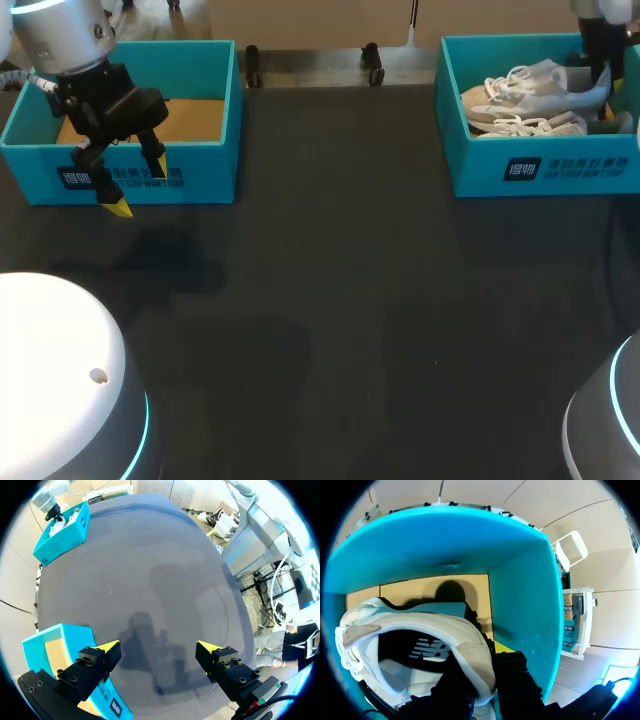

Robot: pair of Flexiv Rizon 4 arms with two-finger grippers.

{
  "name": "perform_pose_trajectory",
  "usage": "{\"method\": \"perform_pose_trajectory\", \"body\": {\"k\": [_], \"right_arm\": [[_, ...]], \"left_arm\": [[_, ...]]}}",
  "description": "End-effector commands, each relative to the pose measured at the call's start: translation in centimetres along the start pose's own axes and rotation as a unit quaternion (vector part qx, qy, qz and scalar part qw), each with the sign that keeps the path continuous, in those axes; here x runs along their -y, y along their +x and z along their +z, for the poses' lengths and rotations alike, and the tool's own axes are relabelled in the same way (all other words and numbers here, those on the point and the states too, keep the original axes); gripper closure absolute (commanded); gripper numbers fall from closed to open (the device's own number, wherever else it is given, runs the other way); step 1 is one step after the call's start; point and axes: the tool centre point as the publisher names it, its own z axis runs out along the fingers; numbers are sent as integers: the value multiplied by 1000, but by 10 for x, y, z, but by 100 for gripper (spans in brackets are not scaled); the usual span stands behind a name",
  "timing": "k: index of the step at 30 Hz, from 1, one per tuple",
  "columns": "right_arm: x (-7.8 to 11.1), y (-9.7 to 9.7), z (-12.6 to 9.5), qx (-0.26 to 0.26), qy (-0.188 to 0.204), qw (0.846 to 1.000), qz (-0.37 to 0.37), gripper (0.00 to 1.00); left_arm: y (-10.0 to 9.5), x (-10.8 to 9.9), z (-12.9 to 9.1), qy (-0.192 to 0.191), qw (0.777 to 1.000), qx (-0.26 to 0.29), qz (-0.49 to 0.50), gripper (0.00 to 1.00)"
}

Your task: Take the shoe out of the shoebox, open the shoe tongue, remove and reinsert the insole, then place the shoe into the shoebox

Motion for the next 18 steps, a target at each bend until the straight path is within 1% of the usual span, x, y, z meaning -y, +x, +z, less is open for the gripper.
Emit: {"method": "perform_pose_trajectory", "body": {"k": [1,7,8,10,11,12,14,16,18], "right_arm": [[-9,1,5,-3,7,1000,-1,100],[-10,2,10,-11,13,1000,-4,100],[-9,2,9,-12,13,1000,-4,91],[-8,2,7,-14,12,1000,-5,63],[-8,1,5,-16,10,1000,-6,52],[-8,1,4,-17,8,1000,-7,33],[-8,-2,1,-18,6,1000,-7,24],[-7,-5,-2,-23,2,1000,-6,20],[-6,-7,-6,-30,-2,1000,-6,11]], "left_arm": [[1,0,0,-2,1000,0,0,0],[1,0,0,-2,1000,0,0,0],[1,0,0,-2,1000,0,0,0],[1,0,0,-2,1000,0,0,0],[1,0,0,-2,1000,0,0,0],[1,0,0,-2,1000,0,0,0],[1,0,0,-2,1000,0,0,0],[1,0,0,-2,1000,0,0,0],[1,0,0,-2,1000,0,0,0]]}}
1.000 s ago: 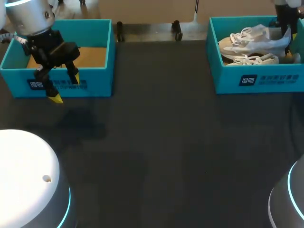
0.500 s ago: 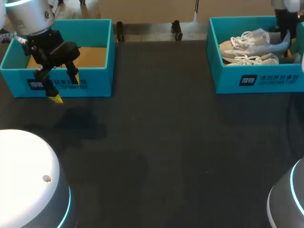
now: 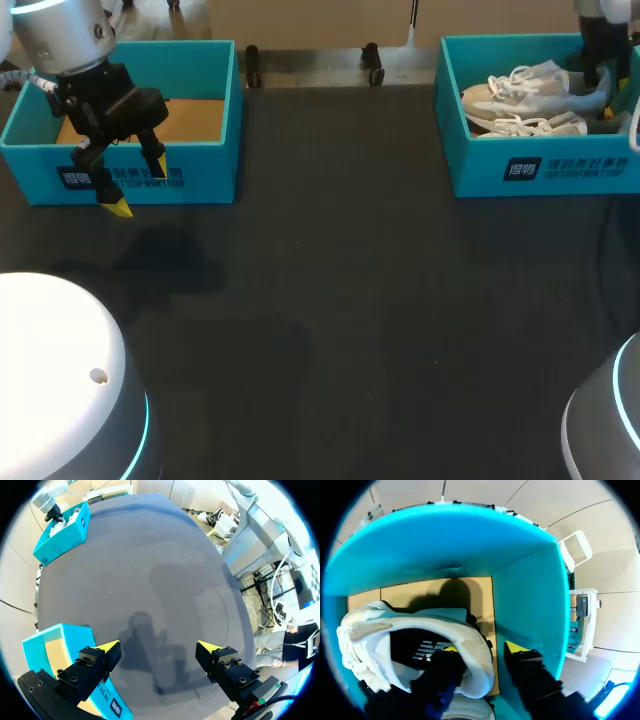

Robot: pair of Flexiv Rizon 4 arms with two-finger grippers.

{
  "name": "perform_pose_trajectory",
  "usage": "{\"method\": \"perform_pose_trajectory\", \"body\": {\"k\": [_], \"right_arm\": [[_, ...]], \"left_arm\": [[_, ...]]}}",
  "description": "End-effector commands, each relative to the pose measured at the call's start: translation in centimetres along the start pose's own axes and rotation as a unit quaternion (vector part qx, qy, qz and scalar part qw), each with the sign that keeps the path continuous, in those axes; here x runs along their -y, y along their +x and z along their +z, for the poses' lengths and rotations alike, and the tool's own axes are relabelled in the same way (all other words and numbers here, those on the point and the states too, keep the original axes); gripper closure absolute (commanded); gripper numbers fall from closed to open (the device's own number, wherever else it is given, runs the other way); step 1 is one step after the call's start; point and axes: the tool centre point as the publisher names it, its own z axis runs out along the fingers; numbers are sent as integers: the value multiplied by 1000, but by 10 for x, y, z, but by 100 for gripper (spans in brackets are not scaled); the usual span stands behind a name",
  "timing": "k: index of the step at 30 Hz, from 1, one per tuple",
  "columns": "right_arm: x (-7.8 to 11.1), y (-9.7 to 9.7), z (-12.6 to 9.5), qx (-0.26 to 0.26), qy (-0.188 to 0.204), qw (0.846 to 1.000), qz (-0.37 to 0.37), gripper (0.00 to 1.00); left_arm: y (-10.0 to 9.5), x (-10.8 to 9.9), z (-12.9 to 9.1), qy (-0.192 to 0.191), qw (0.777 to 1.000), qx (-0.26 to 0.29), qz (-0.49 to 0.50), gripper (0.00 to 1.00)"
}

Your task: Take the shoe out of the shoebox, open the shoe tongue, remove and reinsert the insole, then place the shoe into the shoebox

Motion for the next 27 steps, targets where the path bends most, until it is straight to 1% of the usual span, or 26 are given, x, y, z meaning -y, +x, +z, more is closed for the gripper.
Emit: {"method": "perform_pose_trajectory", "body": {"k": [1,3,4,8,13,18,22,27], "right_arm": [[3,-6,-9,-11,-5,1000,-1,8],[5,-6,-16,-15,-8,1000,-4,1],[5,-5,-19,-17,-10,1000,-7,0],[10,-2,-37,-30,-19,999,-17,0],[24,6,-74,-48,-34,998,-20,0],[49,14,-106,-57,-39,997,-21,0],[74,17,-126,-93,-41,995,-18,0],[105,18,-151,-110,-41,993,-17,0]], "left_arm": [[1,0,0,-2,1000,0,0,0],[1,0,0,-2,1000,0,0,0],[1,0,0,-2,1000,0,0,0],[1,0,0,-2,1000,0,0,0],[1,0,0,-2,1000,0,0,0],[1,0,0,-2,1000,0,0,0],[1,0,0,-2,1000,0,0,0],[1,0,0,-2,1000,0,0,0]]}}
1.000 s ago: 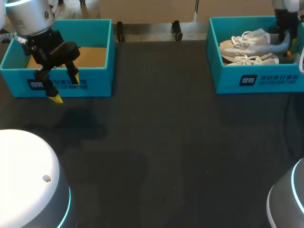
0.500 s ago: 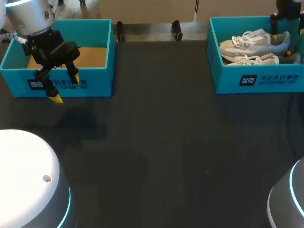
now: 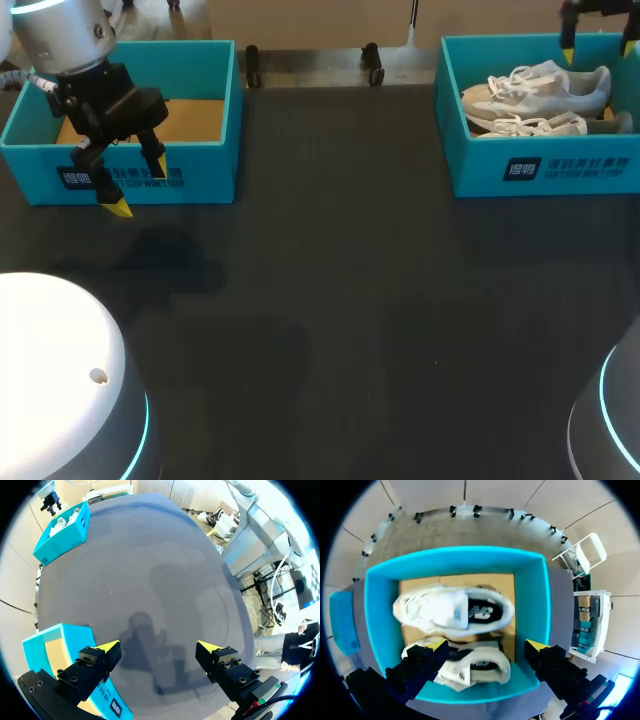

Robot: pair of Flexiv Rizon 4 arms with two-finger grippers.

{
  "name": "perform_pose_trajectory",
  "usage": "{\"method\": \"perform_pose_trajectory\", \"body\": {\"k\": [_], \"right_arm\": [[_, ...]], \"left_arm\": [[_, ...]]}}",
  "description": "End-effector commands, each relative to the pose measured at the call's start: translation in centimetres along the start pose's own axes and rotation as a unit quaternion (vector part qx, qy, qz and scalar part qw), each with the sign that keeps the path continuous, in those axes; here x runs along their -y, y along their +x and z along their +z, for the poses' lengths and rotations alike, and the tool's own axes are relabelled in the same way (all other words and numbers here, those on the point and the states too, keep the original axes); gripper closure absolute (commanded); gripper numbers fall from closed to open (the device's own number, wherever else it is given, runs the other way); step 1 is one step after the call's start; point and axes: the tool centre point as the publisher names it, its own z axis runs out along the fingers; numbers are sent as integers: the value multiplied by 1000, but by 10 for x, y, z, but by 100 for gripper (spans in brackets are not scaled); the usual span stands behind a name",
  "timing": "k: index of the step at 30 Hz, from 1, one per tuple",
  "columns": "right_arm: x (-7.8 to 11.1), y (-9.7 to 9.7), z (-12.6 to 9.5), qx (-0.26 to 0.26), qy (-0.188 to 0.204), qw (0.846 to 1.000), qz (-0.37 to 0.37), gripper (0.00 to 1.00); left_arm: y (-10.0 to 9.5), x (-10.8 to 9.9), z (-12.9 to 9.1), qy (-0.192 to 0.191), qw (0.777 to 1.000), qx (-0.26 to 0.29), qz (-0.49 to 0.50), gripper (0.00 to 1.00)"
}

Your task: Take the shoe out of the shoebox, open the shoe tongue, remove and reinsert the insole, then place the shoe into the shoebox

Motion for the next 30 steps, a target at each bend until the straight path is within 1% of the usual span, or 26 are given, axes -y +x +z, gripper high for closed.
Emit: {"method": "perform_pose_trajectory", "body": {"k": [1,4,10,18,22,26,29,30], "right_arm": [[63,2,-30,-7,-51,999,4,0],[78,11,-39,-16,-50,999,8,0],[102,27,-49,-25,-51,998,18,0],[134,48,-46,-39,-36,998,23,0],[149,56,-48,-42,-31,998,32,0],[160,61,-48,-42,-26,998,40,0],[162,63,-48,-45,-24,998,41,0],[162,63,-48,-45,-24,998,41,0]], "left_arm": [[1,0,0,-2,1000,0,0,0],[1,0,0,-2,1000,0,0,0],[1,0,0,-2,1000,0,0,0],[1,0,0,-2,1000,0,0,0],[1,0,0,-2,1000,0,0,0],[1,0,0,-2,1000,0,0,0],[0,3,-12,-23,998,17,-50,0],[-1,3,-16,-32,997,15,-74,0]]}}
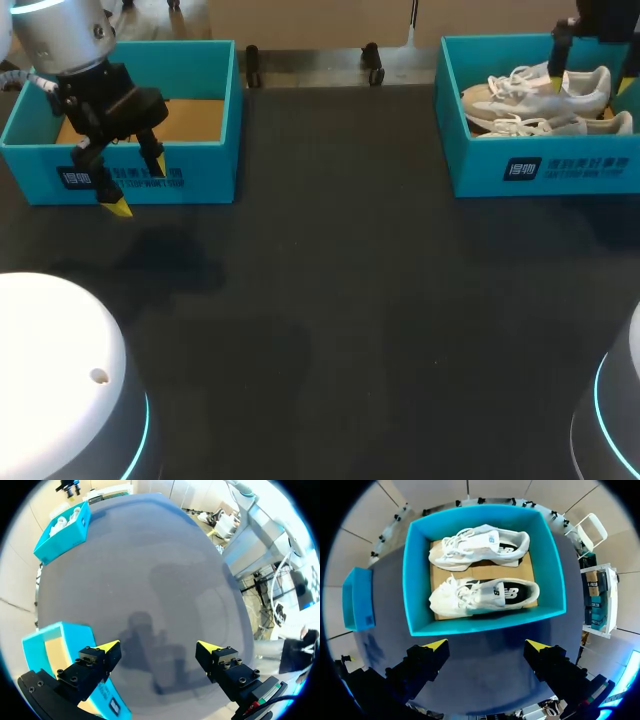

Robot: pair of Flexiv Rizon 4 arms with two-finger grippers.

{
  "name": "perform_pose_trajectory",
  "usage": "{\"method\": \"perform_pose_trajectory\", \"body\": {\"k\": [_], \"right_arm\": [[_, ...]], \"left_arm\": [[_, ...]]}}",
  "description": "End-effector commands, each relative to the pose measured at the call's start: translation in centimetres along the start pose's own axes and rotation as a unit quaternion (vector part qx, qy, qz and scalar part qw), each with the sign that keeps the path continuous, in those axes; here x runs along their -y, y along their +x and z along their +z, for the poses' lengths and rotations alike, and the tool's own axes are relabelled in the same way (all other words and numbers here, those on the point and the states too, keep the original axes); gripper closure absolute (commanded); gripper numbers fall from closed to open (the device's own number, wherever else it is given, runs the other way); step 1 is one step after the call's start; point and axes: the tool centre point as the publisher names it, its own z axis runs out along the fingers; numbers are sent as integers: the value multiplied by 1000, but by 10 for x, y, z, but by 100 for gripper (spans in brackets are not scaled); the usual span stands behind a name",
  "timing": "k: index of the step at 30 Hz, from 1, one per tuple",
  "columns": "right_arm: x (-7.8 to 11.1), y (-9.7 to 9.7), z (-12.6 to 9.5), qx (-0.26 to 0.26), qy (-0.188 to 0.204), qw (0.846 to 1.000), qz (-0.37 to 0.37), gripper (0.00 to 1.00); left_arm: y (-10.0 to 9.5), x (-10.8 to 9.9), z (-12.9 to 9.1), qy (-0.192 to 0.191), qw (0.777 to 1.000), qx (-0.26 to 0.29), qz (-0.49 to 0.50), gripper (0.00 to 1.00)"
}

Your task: Take the shoe out of the shoebox, open the shoe tongue, remove and reinsert the insole, then place the shoe into the shoebox

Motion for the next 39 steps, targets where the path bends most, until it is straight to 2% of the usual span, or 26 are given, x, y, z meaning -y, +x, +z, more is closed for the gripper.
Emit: {"method": "perform_pose_trajectory", "body": {"k": [1,4,6,9,11,13,14,15,17,18,20,21,23,25,27,31,34,39], "right_arm": [[8,-1,1,-1,-44,999,0,0],[8,-1,1,-1,-44,999,0,0],[8,-1,1,-1,-44,999,0,0],[8,-1,1,-1,-44,999,0,0],[8,-1,1,-1,-44,999,0,0],[8,-1,1,-1,-44,999,0,0],[8,-1,1,-1,-44,999,0,0],[8,-1,1,-1,-44,999,0,0],[8,-1,1,-1,-44,999,0,0],[8,-1,1,-1,-44,999,0,0],[8,-1,1,-1,-44,999,0,0],[8,-1,1,-1,-44,999,0,0],[8,-1,1,-1,-44,999,0,0],[8,-1,1,-1,-44,999,0,0],[8,-1,1,-1,-44,999,0,0],[8,-1,1,-1,-44,999,0,0],[8,-1,1,-1,-44,999,0,0],[8,-1,1,-1,-44,999,0,0]], "left_arm": [[1,5,-19,-31,997,18,-74,0],[-3,1,-35,-57,979,36,-193,0],[-10,-5,-45,-65,957,49,-280,0],[-26,-21,-55,-77,904,73,-415,0],[-34,-35,-62,-72,872,72,-478,0],[-40,-48,-67,-59,850,71,-519,0],[-42,-54,-70,-60,836,80,-539,0],[-46,-61,-73,-61,813,104,-570,0],[-50,-72,-79,-50,793,100,-599,0],[-52,-77,-80,-54,769,122,-625,0],[-52,-85,-81,-48,755,110,-645,0],[-52,-89,-81,-51,737,119,-663,0],[-54,-95,-80,-52,726,113,-676,0],[-58,-102,-79,-59,701,128,-700,0],[-62,-106,-80,-61,692,124,-708,0],[-70,-124,-86,-67,630,149,-759,0],[-73,-135,-88,-64,603,150,-781,0],[-79,-148,-87,-59,574,136,-805,0]]}}
